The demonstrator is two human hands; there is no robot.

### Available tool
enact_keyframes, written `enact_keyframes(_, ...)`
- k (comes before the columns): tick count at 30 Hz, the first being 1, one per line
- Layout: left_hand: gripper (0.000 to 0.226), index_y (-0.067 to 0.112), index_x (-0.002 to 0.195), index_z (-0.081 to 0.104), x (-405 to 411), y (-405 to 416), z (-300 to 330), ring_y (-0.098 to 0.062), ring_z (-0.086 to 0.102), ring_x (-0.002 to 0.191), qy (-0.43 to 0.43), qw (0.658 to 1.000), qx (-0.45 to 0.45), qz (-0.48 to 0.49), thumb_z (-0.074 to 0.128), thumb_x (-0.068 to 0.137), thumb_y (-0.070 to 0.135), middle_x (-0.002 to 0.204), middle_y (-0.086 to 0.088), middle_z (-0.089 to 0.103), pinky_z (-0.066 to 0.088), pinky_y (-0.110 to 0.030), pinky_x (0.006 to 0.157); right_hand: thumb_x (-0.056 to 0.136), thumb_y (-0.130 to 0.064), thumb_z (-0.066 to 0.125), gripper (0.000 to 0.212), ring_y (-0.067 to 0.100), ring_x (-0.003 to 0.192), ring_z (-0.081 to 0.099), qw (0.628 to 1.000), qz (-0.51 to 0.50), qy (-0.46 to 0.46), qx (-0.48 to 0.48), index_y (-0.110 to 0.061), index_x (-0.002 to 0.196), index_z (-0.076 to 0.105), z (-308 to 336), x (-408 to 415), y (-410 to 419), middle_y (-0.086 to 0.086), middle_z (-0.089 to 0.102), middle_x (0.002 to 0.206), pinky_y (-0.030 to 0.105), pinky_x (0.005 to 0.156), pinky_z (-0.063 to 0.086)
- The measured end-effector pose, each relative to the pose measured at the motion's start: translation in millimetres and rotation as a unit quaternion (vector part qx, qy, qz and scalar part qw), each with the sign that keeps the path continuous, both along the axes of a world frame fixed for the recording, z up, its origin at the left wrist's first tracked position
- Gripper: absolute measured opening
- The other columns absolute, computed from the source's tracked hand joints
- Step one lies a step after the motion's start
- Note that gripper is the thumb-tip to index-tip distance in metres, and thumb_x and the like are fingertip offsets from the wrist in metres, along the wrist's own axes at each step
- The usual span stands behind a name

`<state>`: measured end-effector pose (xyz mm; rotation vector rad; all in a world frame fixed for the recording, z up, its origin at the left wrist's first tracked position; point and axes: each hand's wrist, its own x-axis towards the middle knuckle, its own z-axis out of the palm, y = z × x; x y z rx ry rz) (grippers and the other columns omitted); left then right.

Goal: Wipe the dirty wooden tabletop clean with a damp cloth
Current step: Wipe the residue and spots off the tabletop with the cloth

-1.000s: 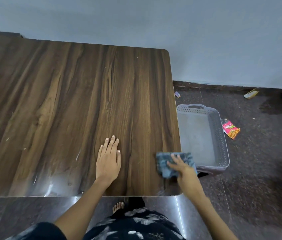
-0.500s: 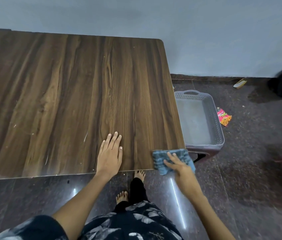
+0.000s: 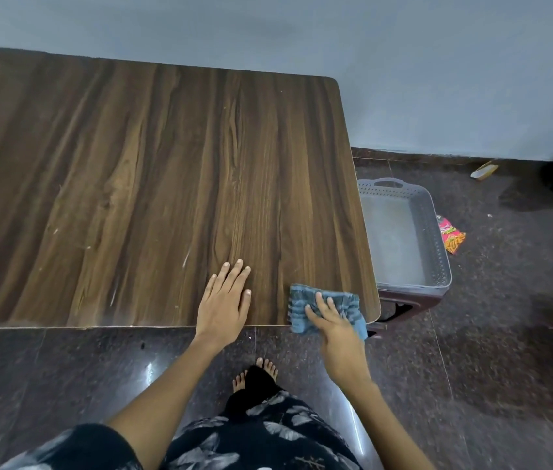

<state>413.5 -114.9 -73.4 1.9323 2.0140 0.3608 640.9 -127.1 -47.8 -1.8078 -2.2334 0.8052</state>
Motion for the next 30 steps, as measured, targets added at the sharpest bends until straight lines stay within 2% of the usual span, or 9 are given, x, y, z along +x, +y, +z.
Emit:
enact_keyframes(3, 0.063, 0.023, 0.145, 0.026, -0.4, 4.4, 1.4, -0.012, 0.008, 0.143, 0.008, 1.000, -0.012, 0.006, 0.006, 0.091, 0.046, 0.154, 0.006, 0.020, 0.003, -0.030, 0.114, 0.084, 0.012, 0.040, 0.064, 0.011, 0.141, 0.013, 0.998, 0.012, -0.053, 0.013, -0.027, 0.135, 0.042, 4.9, -2.9, 7.4, -0.010, 0.020, 0.150, 0.037, 0.112, 0.031)
enact_keyframes(5, 0.064, 0.023, 0.146, 0.024, -0.4, 9.2, 2.6, -0.013, 0.007, 0.144, 0.015, 1.000, -0.018, 0.009, 0.005, 0.090, 0.047, 0.154, 0.006, 0.018, 0.001, -0.031, 0.114, 0.087, 0.008, 0.040, 0.063, 0.013, 0.141, 0.013, 0.997, 0.015, -0.079, 0.019, -0.029, 0.138, 0.038, 9.9, -10.7, 12.7, -0.010, 0.016, 0.151, 0.035, 0.109, 0.034)
enact_keyframes(11, 0.069, 0.028, 0.147, 0.019, -14.7, 20.1, 8.9, -0.015, 0.004, 0.144, 0.047, 0.998, -0.039, 0.001, -0.001, 0.085, 0.052, 0.156, 0.006, 0.012, 0.003, -0.033, 0.115, 0.090, 0.005, 0.038, 0.063, 0.020, 0.143, 0.012, 0.990, 0.049, -0.130, 0.028, -0.026, 0.143, 0.025, 16.5, -44.3, 46.1, -0.002, 0.009, 0.155, 0.034, 0.108, 0.031)
enact_keyframes(14, 0.070, 0.029, 0.147, 0.016, -28.6, 21.0, 9.8, -0.015, 0.003, 0.144, 0.051, 0.997, -0.046, 0.027, -0.002, 0.084, 0.055, 0.156, 0.006, 0.010, 0.003, -0.032, 0.115, 0.094, -0.003, 0.037, 0.056, 0.022, 0.142, 0.014, 0.986, 0.072, -0.147, 0.041, -0.025, 0.144, 0.023, 15.0, -59.5, 56.8, 0.001, 0.009, 0.155, 0.035, 0.106, 0.032)
enact_keyframes(19, 0.059, 0.027, 0.147, 0.017, -54.4, 18.4, 10.3, -0.017, 0.003, 0.144, 0.049, 0.995, -0.060, 0.057, 0.015, 0.093, 0.052, 0.157, 0.004, 0.010, 0.006, -0.035, 0.116, 0.096, -0.006, 0.036, 0.056, 0.024, 0.142, 0.014, 0.979, 0.113, -0.164, 0.051, -0.024, 0.145, 0.018, 13.2, -92.4, 68.0, 0.003, 0.006, 0.156, 0.037, 0.108, 0.030)
enact_keyframes(22, 0.071, 0.027, 0.147, 0.020, -73.8, 15.0, 8.8, -0.018, 0.005, 0.144, 0.042, 0.995, -0.048, 0.078, 0.003, 0.085, 0.057, 0.156, 0.004, 0.011, 0.008, -0.036, 0.115, 0.095, -0.005, 0.038, 0.058, 0.023, 0.143, 0.010, 0.976, 0.135, -0.165, 0.049, -0.024, 0.145, 0.016, 12.9, -118.7, 73.9, 0.003, 0.003, 0.156, 0.037, 0.110, 0.026)
enact_keyframes(30, 0.072, 0.027, 0.147, 0.018, -160.0, 10.1, 5.0, -0.017, 0.006, 0.144, 0.047, 0.992, -0.047, 0.103, -0.002, 0.084, 0.054, 0.156, 0.003, 0.012, 0.009, -0.035, 0.115, 0.094, -0.004, 0.036, 0.060, 0.024, 0.143, 0.006, 0.972, 0.184, -0.142, 0.044, -0.022, 0.146, 0.013, 17.6, -231.7, 66.6, 0.004, -0.001, 0.156, 0.037, 0.114, 0.020)
